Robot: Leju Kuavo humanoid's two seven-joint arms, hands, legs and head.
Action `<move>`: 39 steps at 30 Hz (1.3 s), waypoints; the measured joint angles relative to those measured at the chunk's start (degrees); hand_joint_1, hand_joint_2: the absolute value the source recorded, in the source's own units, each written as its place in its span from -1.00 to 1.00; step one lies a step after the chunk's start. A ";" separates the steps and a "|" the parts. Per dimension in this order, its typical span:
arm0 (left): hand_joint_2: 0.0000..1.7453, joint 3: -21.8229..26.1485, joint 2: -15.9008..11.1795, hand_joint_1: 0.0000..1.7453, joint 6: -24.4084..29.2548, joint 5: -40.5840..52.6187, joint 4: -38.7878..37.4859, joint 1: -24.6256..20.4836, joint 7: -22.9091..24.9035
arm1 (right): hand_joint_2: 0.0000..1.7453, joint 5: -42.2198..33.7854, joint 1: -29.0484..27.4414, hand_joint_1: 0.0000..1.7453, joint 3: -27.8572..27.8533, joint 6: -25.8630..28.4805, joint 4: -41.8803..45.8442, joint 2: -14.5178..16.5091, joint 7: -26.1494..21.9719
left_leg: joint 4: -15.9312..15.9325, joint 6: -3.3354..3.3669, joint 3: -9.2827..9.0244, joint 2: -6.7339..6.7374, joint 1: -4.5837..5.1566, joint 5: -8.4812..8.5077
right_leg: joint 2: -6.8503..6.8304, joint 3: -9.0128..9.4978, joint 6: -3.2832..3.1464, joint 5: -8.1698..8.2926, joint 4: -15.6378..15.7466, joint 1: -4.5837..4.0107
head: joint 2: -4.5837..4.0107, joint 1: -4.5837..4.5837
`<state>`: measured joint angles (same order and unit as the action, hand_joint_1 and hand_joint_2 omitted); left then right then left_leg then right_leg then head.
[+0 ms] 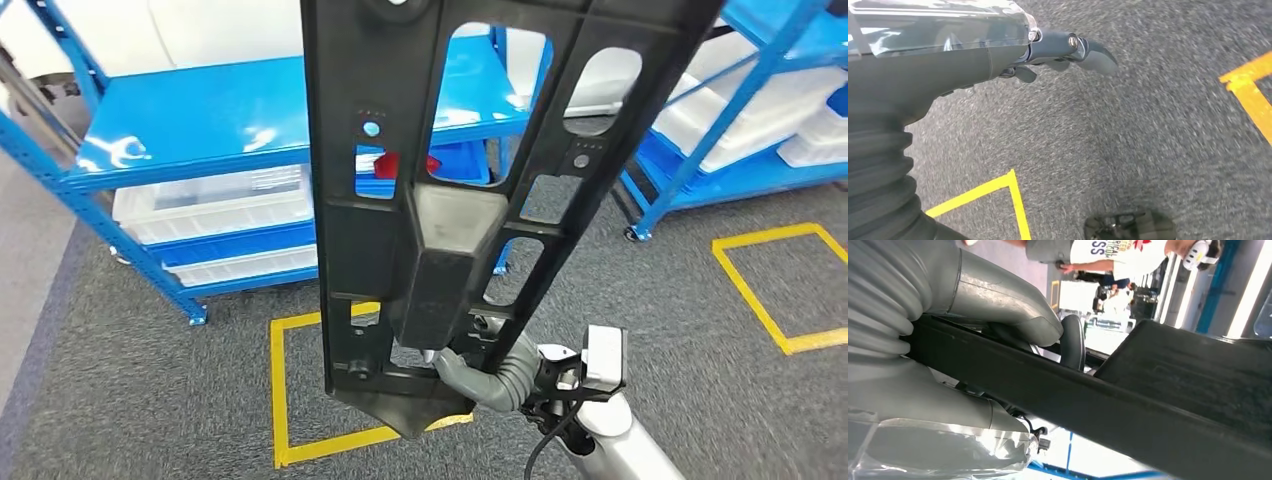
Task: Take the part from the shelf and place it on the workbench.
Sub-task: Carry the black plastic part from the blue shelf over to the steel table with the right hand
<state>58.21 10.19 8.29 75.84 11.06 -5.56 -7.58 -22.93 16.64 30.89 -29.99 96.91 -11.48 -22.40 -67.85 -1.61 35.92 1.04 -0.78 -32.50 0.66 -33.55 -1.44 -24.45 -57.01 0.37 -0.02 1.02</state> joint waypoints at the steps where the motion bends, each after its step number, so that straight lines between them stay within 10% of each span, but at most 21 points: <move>1: 1.00 0.00 -0.02 -1.00 -0.01 0.00 0.00 0.11 0.00 | 1.00 0.03 -0.11 1.00 0.02 0.02 0.00 0.01 -0.01 | -3.55 -0.12 1.66 -0.36 0.00 -1.27 | 0.66 -0.05 -0.07 0.01 -0.05 -0.04 | 0.00 0.00; 3: 1.00 0.00 -0.04 -1.00 -0.01 0.02 0.00 0.22 0.00 | 1.00 0.14 -0.33 1.00 0.06 0.04 0.00 0.01 -0.03 | -5.26 -0.24 2.58 -0.54 -0.03 -0.55 | 2.12 -0.10 -0.08 0.01 -0.25 -0.07 | 0.00 0.00; 7: 1.00 -0.01 -0.10 -1.00 -0.01 0.10 0.00 0.07 -0.01 | 1.00 0.32 -0.41 1.00 0.13 0.05 0.01 0.01 -0.20 | 7.36 0.14 -2.97 -4.17 -0.54 5.82 | 4.98 -0.55 0.61 -0.23 -1.16 -0.06 | 0.00 0.00; 11: 1.00 0.02 -0.14 -1.00 -0.08 0.25 -0.02 0.10 -0.02 | 1.00 0.38 -0.65 1.00 0.22 0.09 0.18 -0.07 -0.48 | 9.70 1.17 -3.81 -4.34 -0.70 5.88 | 6.65 -1.85 2.13 0.11 -1.63 0.15 | 0.00 0.00; 15: 1.00 0.05 -0.15 -1.00 -0.08 0.42 -0.02 -0.08 -0.07 | 1.00 0.40 -0.76 1.00 0.22 0.08 0.31 -0.30 -0.65 | 10.23 2.39 -4.05 -1.39 -0.57 6.15 | 0.76 -6.54 3.21 -5.00 -11.23 0.09 | 0.00 -0.02; 18: 1.00 0.07 -0.19 -1.00 -0.07 0.44 -0.01 -0.05 -0.06 | 1.00 0.41 -0.94 1.00 0.23 0.07 0.30 -0.38 -0.66 | 10.20 2.47 -4.11 1.07 -0.40 5.94 | -0.36 -9.46 3.45 -6.37 -17.14 0.37 | 0.00 -0.01; 22: 1.00 0.04 -0.14 -1.00 -0.07 0.44 -0.01 -0.31 -0.07 | 1.00 0.42 -0.95 1.00 0.21 0.08 0.33 -0.43 -0.67 | 10.19 1.82 -4.79 3.47 -0.13 5.35 | -3.70 -2.11 2.33 -0.62 -3.57 -0.23 | 0.00 -0.01; 26: 1.00 0.04 -0.14 -1.00 -0.07 0.44 -0.01 -0.51 -0.07 | 1.00 0.43 -0.97 1.00 0.20 0.09 0.45 -0.49 -0.76 | 10.29 0.62 -5.32 5.13 0.07 4.79 | -3.19 -1.27 0.94 -0.29 -1.15 -0.64 | 0.00 -0.01; 31: 1.00 0.04 -0.17 -1.00 -0.10 0.58 -0.02 -0.55 0.05 | 1.00 0.67 -0.85 1.00 0.22 0.27 0.72 -0.41 -0.94 | -2.38 -0.31 0.28 -0.19 -0.25 -2.03 | -0.05 -1.01 -0.41 0.20 -0.47 -0.17 | 0.00 -0.01; 33: 1.00 0.04 -0.18 -1.00 -0.14 0.63 -0.02 -0.44 0.16 | 1.00 1.03 -1.05 1.00 0.23 0.40 0.73 -0.39 -0.90 | -6.33 -0.42 2.56 -0.58 -0.25 -2.29 | 1.58 -0.95 -0.42 0.17 -0.56 -0.22 | 0.00 -0.01; 37: 1.00 0.01 -0.21 -1.00 -0.39 0.97 -0.02 -0.50 0.22 | 1.00 1.34 -1.37 1.00 0.23 0.57 0.90 -0.39 -0.89 | 5.94 0.19 -2.07 -3.98 -0.53 5.33 | 4.76 -0.98 0.14 -0.14 -1.23 -0.15 | 0.00 -0.01; 39: 1.00 -0.04 -0.23 -1.00 -0.60 1.20 -0.02 -0.46 0.25 | 1.00 1.51 -1.65 1.00 0.22 0.70 1.04 -0.39 -0.92 | 9.14 0.64 -3.24 -5.99 -0.60 6.00 | 6.02 -1.66 0.84 -0.06 -1.54 -0.04 | 0.00 0.00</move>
<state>58.16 9.96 7.69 77.03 11.04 -6.02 -7.33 -21.42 15.00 31.11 -29.29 97.95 -11.87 -23.32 -58.70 -0.97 32.68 -4.96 -1.38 -26.50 6.68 -35.21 -0.59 -24.51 -58.56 0.33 -0.02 1.02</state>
